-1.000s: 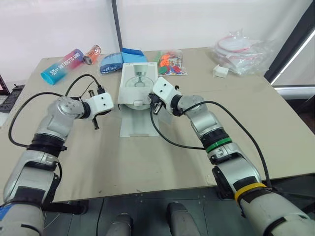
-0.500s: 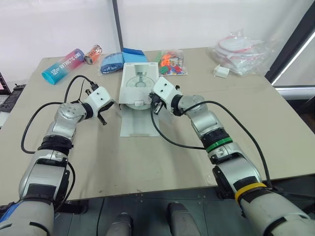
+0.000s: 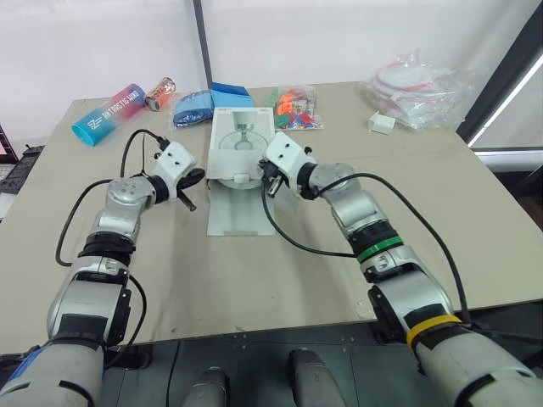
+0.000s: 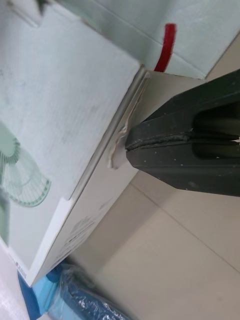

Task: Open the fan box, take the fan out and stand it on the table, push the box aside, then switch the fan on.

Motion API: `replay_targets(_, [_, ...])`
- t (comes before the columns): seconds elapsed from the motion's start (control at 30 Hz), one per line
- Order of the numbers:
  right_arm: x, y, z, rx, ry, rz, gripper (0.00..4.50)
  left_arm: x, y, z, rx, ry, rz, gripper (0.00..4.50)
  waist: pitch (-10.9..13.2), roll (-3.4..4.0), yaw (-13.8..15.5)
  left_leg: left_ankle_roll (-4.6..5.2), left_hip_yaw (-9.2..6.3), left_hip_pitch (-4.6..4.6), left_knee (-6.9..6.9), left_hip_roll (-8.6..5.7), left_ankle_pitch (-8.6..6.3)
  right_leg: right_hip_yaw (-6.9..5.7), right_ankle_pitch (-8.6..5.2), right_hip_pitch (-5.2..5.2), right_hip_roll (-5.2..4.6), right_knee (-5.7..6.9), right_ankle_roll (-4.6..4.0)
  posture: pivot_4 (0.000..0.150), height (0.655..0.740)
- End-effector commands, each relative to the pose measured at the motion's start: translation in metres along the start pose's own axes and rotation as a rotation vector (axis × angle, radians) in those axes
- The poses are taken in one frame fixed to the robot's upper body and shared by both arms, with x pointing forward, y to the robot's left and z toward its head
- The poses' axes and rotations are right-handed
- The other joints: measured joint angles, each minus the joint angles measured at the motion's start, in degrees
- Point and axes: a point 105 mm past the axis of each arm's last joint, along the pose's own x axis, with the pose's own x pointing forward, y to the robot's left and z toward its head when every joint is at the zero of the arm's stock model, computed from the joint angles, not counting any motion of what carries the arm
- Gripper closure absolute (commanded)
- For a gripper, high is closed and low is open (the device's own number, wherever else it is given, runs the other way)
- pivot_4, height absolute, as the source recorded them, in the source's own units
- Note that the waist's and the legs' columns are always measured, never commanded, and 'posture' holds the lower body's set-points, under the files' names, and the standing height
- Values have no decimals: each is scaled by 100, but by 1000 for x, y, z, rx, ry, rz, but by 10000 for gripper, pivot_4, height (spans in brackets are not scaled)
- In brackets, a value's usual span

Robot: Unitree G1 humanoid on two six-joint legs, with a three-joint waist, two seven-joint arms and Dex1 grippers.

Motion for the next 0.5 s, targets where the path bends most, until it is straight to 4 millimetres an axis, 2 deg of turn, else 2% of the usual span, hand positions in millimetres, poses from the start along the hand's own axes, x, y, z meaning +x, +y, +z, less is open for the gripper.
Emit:
replay_targets(0.03, [1,-1,12,-15,-34,3,44200,-5,4,14,28,-45,13,45000,0,0,0,0,0,0,0,0,0,0,0,0,0,0,0,1500,7400])
replay_targets(0.13, [2,2,12,-28,-33,17,44200,-11,5,13,19,-53,36,45000,0,0,0,0,0,0,0,0,0,0,0,0,0,0,0,1500,7400])
replay_targets(0.37, [3,0,14,-41,-33,18,44200,-48,1,12,7,-56,102,45000,-1,0,-7,0,-2,6,-4,1,0,1,3,-7,1,0,-6,1500,7400])
replay_targets(0.5, [3,0,15,-40,-39,23,44200,-87,-3,23,-54,-110,178,45000,0,0,-12,0,-3,6,-5,1,0,3,4,-8,1,0,-7,1500,7400])
